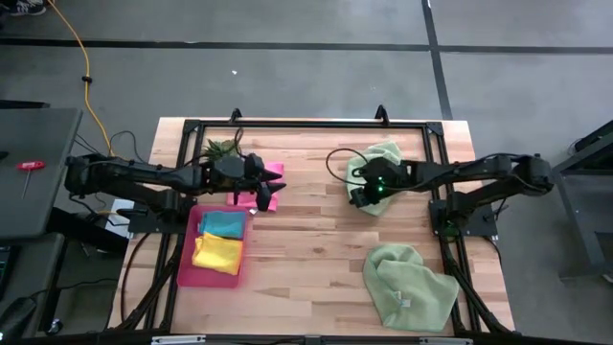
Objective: Fold microfiber towels
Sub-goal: Fold the top green microfiber towel
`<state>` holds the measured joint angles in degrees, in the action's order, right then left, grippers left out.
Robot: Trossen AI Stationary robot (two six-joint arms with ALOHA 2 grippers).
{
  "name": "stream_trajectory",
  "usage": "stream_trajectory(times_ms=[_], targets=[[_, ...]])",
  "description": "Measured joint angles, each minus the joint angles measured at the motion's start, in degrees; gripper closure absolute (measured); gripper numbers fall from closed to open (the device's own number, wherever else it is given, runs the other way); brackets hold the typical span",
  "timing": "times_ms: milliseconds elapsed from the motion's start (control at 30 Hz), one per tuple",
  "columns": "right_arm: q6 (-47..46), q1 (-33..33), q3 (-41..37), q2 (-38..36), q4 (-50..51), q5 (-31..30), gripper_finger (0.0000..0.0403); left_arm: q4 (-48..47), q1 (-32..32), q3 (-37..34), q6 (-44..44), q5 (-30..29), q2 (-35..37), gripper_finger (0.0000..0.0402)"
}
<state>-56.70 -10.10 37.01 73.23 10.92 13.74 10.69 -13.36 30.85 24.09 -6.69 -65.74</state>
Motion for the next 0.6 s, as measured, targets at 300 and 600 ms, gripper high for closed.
stream_trajectory(times_ms=[300, 600], targets=[[-4.2, 2.7, 0.0, 11.9, -22.5, 9.6, 0.0402, 9.0, 5.5, 0.0, -1.5, 1.9, -9.0, 0.0233], [-10.8, 2.8, 0.1, 20.6, -35.3, 10.4, 0.0403, 12.1, 10.5, 5.5, -1.8, 2.1, -21.3, 0.0234]])
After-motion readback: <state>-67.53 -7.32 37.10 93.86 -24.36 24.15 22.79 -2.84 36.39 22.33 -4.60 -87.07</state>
